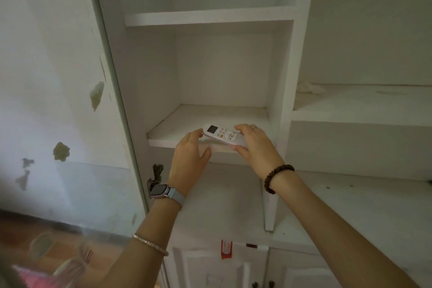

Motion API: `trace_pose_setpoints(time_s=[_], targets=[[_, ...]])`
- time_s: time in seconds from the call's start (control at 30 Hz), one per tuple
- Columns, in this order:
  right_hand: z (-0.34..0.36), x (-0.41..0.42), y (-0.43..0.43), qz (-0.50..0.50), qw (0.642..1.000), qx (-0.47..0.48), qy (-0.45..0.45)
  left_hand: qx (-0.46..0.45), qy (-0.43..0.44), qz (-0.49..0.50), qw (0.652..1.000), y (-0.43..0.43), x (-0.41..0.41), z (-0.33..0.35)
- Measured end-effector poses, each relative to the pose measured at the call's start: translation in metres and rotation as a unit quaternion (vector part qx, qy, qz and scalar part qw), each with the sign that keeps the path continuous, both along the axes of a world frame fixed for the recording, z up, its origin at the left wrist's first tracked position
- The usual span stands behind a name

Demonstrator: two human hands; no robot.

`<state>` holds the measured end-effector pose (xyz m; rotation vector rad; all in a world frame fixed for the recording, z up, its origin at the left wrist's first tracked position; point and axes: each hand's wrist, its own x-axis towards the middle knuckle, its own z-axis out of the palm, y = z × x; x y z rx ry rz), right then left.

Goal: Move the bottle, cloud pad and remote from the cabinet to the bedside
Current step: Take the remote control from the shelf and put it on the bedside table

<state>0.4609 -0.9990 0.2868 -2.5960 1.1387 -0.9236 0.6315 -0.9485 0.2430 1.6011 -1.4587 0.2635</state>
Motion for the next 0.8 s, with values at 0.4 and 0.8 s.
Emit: trace_pose_setpoints(time_s=[0.4, 0.8], targets=[[-0.052, -0.012, 0.074, 0.035, 0.999, 0.020, 0.031, 0.019, 0.043, 0.011, 0.999, 0.086, -0.009, -0.057], [-0.143, -0.028, 0.115, 0.179, 0.972, 0.094, 0.121, 0.098, 0.145, 0.144, 0.974, 0.185, -0.057, -0.156]])
